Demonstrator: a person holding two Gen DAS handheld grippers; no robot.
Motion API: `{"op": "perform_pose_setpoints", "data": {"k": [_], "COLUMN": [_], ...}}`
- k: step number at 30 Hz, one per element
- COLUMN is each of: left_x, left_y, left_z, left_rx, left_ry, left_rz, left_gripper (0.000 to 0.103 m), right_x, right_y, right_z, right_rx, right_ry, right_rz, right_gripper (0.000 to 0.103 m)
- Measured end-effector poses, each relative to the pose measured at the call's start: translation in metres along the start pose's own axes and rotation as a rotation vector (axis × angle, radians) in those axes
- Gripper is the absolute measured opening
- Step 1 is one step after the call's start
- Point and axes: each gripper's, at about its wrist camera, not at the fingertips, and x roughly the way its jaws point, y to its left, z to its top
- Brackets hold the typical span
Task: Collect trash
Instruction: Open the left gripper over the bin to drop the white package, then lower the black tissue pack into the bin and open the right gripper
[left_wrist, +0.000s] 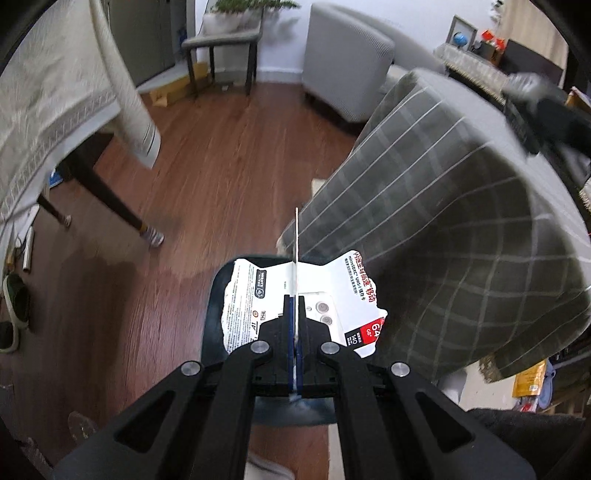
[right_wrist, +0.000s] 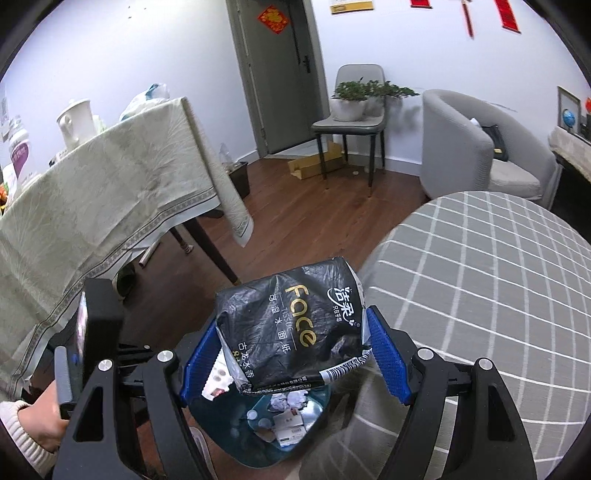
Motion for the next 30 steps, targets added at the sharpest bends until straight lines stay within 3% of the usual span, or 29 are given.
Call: {"op": "perform_pose_setpoints", "data": {"k": [8, 12, 24, 30], "left_x": [0.025, 0.028, -0.019, -0.053], "left_y": [0.022, 0.031, 0.061, 0.068], "left_z": [-0.022, -0.028, -0.019, -0.011], "left_rx": [-0.006, -0.012, -0.069, -0.095], "left_ry": [0.132, 0.142, -0.029, -0.144], "left_rz": [0.01, 0.015, 0.001, -0.018], "left_gripper": [0.006, 0.024, 0.059, 0.061], "right_x": [0.024, 0.037, 0.08, 0.103], "right_y": [0.023, 0.035, 0.063, 0.07], "right_z": [0.002, 0.001, -0.009, -0.023], "right_rx": [-0.024, -0.038, -0.076, -0.089], "right_ry": [0.036, 0.057, 0.154, 0.22], "right_rz": [0.023, 0.031, 0.033, 0.03], "right_gripper": [0.077, 0.077, 0.077, 0.077]}}
